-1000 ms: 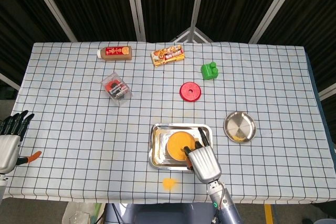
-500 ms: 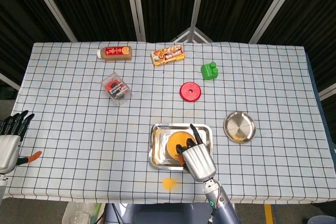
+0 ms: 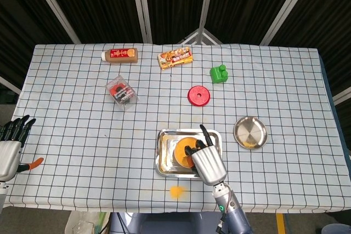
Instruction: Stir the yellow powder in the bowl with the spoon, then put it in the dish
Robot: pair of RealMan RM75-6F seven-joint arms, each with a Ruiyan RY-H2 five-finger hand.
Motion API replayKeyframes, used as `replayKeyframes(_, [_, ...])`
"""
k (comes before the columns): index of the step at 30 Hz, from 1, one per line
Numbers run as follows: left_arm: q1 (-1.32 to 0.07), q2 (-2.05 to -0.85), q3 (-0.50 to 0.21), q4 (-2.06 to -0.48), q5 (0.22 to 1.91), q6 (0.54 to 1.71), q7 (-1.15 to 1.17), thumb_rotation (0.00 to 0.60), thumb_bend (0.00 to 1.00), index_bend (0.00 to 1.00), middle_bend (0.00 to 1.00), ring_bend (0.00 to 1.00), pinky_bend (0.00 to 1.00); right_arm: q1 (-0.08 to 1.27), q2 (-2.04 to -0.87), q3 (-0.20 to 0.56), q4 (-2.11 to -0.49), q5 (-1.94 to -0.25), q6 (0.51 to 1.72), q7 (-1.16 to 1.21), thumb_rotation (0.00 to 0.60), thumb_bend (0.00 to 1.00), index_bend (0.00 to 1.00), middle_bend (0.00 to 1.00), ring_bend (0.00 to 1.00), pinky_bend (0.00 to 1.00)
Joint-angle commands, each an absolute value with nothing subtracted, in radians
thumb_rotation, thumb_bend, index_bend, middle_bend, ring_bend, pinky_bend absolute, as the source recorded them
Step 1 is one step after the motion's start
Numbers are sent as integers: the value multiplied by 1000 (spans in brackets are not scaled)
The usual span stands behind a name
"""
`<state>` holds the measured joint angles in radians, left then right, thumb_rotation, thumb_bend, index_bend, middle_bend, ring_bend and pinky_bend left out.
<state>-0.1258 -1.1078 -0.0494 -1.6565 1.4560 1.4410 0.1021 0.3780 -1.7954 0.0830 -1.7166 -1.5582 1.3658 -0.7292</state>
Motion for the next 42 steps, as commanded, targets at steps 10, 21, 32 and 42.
replayKeyframes(10, [-127, -1107, -50, -1656, 1454, 1439, 100, 600, 0, 0, 0, 0, 0, 366, -1788, 75, -1752, -1538, 1360, -807, 600, 762, 933, 807, 466, 0])
replayKeyframes(21, [-126, -1106, -49, -1659, 1454, 1438, 100, 600, 0, 0, 0, 0, 0, 350, -1767, 63, -1789, -1519, 1362, -859, 600, 762, 933, 807, 466, 0])
replayKeyframes(32, [-127, -1107, -50, -1657, 1451, 1436, 103, 600, 0, 0, 0, 0, 0, 346, -1781, 64, -1772, -1474, 1343, -861, 600, 762, 933, 807, 466, 0])
replayKeyframes(42, [-128, -1110, -52, -1653, 1446, 1433, 106, 600, 0, 0, 0, 0, 0, 364, -1821, 102, -1695, -1467, 1333, -777, 600, 762, 933, 807, 477, 0])
